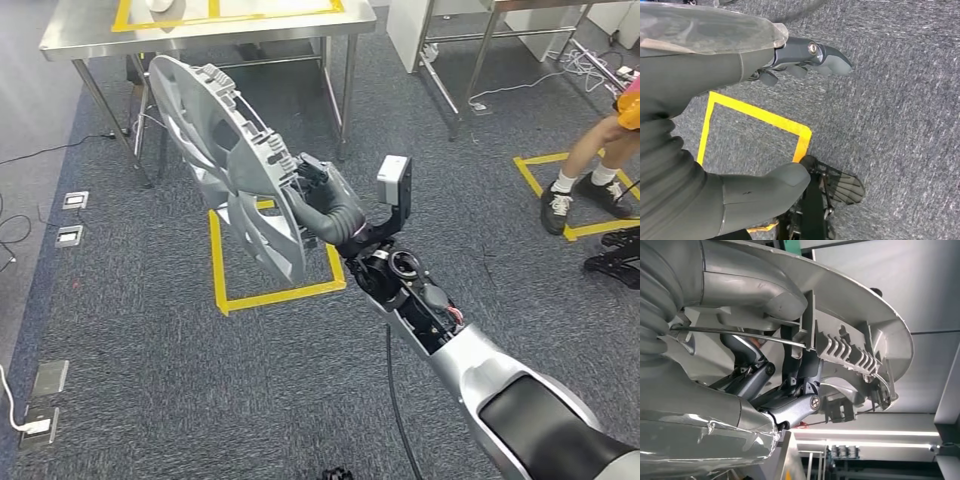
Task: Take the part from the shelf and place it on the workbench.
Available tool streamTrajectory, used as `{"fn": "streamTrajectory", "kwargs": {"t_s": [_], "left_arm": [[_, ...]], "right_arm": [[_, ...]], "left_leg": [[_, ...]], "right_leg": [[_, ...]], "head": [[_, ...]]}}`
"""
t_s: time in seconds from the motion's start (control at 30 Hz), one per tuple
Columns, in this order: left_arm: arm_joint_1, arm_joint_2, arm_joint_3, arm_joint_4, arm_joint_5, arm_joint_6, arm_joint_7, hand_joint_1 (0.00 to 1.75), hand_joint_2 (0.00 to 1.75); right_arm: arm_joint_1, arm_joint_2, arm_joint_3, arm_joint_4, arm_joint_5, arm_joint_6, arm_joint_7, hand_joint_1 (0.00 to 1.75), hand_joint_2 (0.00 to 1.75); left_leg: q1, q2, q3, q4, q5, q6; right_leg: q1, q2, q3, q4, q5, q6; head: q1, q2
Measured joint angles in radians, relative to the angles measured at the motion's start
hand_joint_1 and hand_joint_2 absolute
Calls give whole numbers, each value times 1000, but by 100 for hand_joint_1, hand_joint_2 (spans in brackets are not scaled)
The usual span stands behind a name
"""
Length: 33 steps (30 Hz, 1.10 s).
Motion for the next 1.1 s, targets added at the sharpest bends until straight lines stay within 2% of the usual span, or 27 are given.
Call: {"fn": "streamTrajectory", "kwargs": {"t_s": [0.03, 0.1, 0.13, 0.17, 0.2, 0.3, 0.33, 0.37, 0.43, 0.47, 0.5, 0.53, 0.57, 0.63, 0.67, 0.7, 0.8, 0.83, 0.9, 0.97, 1.0, 1.03, 1.07, 1.1], "left_arm": [[1, -1, 0, 0, 3, 1, 0, 0, 175], [2, -3, 0, 0, 7, 2, 0, 0, 175], [2, -4, 0, 0, 8, 2, -1, 0, 175], [1, -4, 0, 0, 6, 1, -2, 0, 175], [1, -4, 0, 0, 4, 0, -4, 0, 175], [3, -4, 0, 0, -3, -6, -8, 0, 175], [2, -5, 0, 0, -5, -8, -8, 0, 175], [2, -5, 0, 0, -7, -10, -8, 0, 175], [2, -5, 0, 0, -10, -14, -8, 0, 175], [3, -6, 0, 0, -12, -15, -8, 0, 175], [4, -6, 0, 0, -14, -16, -8, 0, 175], [5, -6, 0, 0, -15, -16, -8, 0, 175], [5, -7, 0, 0, -16, -17, -8, 0, 175], [4, -6, 0, 0, -17, -18, -8, 0, 175], [3, -6, 0, 0, -18, -18, -8, 0, 175], [2, -6, 0, 0, -19, -18, -8, 0, 175], [2, -7, 0, 0, -23, -19, -7, 0, 175], [2, -7, 0, 0, -25, -19, -6, 0, 175], [1, -9, 0, 0, -27, -19, -5, 0, 175], [0, -9, 0, 0, -28, -19, -4, 0, 175], [0, -10, 0, 0, -28, -19, -3, 0, 175], [0, -10, 0, 0, -28, -20, -3, 0, 175], [1, -11, 0, 0, -28, -20, -3, 0, 175], [1, -12, 0, 0, -28, -21, -2, 0, 175]], "right_arm": [[0, 0, -1, 4, 0, -1, -1, 175, 175], [-2, 0, -3, 11, 0, -2, -1, 175, 175], [-4, 0, -4, 14, 0, -4, -2, 175, 175], [-5, 0, -6, 16, 0, -6, -3, 175, 175], [-6, 0, -8, 18, 0, -9, -5, 175, 175], [-6, 0, -14, 20, 0, -16, -7, 175, 175], [-7, 0, -16, 20, 0, -18, -7, 175, 175], [-8, 0, -19, 20, 0, -20, -7, 175, 175], [-7, 0, -23, 20, 0, -23, -7, 175, 175], [-6, 0, -26, 20, 0, -24, -7, 175, 175], [-5, 0, -27, 20, 0, -25, -7, 175, 175], [-4, 0, -29, 20, 0, -26, -6, 175, 175], [-3, 0, -30, 20, 0, -27, -6, 175, 175], [-4, 0, -33, 20, 0, -27, -6, 175, 175], [-4, 0, -35, 20, 0, -28, -6, 175, 175], [-4, 0, -37, 20, -1, -29, -5, 175, 175], [-2, -1, -41, 17, -2, -43, 0, 175, 175], [-1, -1, -43, 15, -2, -48, 2, 175, 175], [1, -3, -45, 10, -2, -56, 6, 175, 175], [5, -5, -47, 9, -2, -58, 7, 175, 175], [9, -7, -48, 9, -2, -59, 7, 175, 175], [11, -8, -49, 9, -2, -60, 7, 175, 175], [13, -9, -50, 8, -2, -62, 8, 175, 175], [13, -10, -51, 8, -2, -64, 8, 175, 175]], "left_leg": [[1, -1, 4, 1, -4, -2], [5, -4, 13, 6, -13, -10], [5, -6, 15, 12, -19, -15], [5, -7, 15, 16, -23, -21], [4, -8, 14, 19, -26, -26], [6, -6, 13, 24, -31, -41], [7, -3, 5, 45, -43, -45], [8, -1, -14, 87, -65, -49], [8, 2, -88, 229, -127, -54], [8, 2, -126, 296, -148, -55], [8, 2, -152, 336, -153, -55], [8, 2, -157, 331, -136, -52], [7, 2, -140, 284, -101, -48], [3, 2, -73, 130, -22, -37], [1, 2, -47, 70, 1, -32], [-2, 2, -32, 35, 9, -29], [-4, 2, -22, 15, 7, -19], [-3, 2, -17, 10, 8, -15], [0, 3, -7, 0, 8, -6], [-1, 3, -3, 0, 5, 0], [-1, 3, -1, 0, 3, 1], [0, 3, 1, 1, 0, 1], [0, 2, 4, 3, -3, -1], [1, 1, 6, 6, -7, -4]], "right_leg": [[-3, -1, 1, -15, 24, 3], [-9, -3, 50, -142, 106, 7], [-10, -4, 81, -211, 136, 9], [-10, -3, 102, -260, 152, 8], [-8, -2, 113, -285, 155, 4], [-5, 2, 119, -295, 151, -14], [-6, 1, 123, -298, 152, -21], [-7, 1, 127, -301, 152, -26], [-6, 0, 130, -302, 150, -32], [-4, 0, 131, -302, 149, -34], [-2, 1, 132, -302, 147, -36], [-1, 2, 135, -302, 145, -37], [0, 4, 139, -302, 143, -37], [2, 7, 144, -301, 137, -34], [4, 8, 145, -301, 134, -31], [5, 9, 145, -302, 132, -28], [3, 9, 147, -303, 125, -15], [2, 7, 143, -289, 114, -10], [1, 3, 104, -200, 65, -3], [1, 2, 32, -60, 8, 2], [0, 1, 6, -15, -1, 4], [-2, 0, -3, -6, 10, 6], [-4, -1, 10, -44, 42, 7], [-6, -2, 38, -111, 84, 8]], "head": [[3, 0], [9, 0], [13, 0], [14, 0], [14, 0], [5, 0], [1, 0], [-3, 0], [-14, 0], [-17, 0], [-19, 0], [-19, 0], [-20, 0], [-21, 0], [-22, 0], [-22, 0], [-19, 0], [-18, 0], [-12, 0], [-5, 0], [-2, 0], [1, 0], [5, 0], [9, 0]]}}
